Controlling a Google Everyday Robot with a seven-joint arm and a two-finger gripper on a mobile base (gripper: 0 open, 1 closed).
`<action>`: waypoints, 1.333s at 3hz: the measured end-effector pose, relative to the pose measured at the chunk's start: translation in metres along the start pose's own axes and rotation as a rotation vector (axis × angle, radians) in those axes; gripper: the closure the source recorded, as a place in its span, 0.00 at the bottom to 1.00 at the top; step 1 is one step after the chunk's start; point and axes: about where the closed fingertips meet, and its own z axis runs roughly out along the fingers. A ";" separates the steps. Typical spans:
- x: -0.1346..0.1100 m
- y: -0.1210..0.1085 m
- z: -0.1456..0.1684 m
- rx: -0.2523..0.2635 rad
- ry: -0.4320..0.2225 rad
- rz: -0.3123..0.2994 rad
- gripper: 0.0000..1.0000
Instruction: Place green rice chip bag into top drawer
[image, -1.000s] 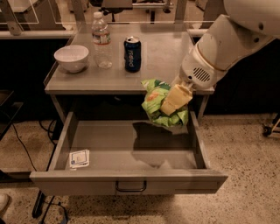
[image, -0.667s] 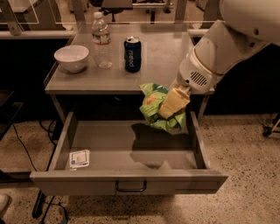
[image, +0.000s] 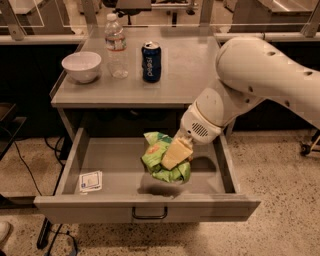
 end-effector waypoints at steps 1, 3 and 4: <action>0.000 0.000 0.000 0.000 0.000 0.000 1.00; 0.011 -0.019 0.027 0.039 -0.022 0.089 1.00; 0.016 -0.035 0.035 0.056 -0.024 0.112 1.00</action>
Offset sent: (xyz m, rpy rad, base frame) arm 0.0041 0.0020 -0.0428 0.0160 0.0315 -0.1205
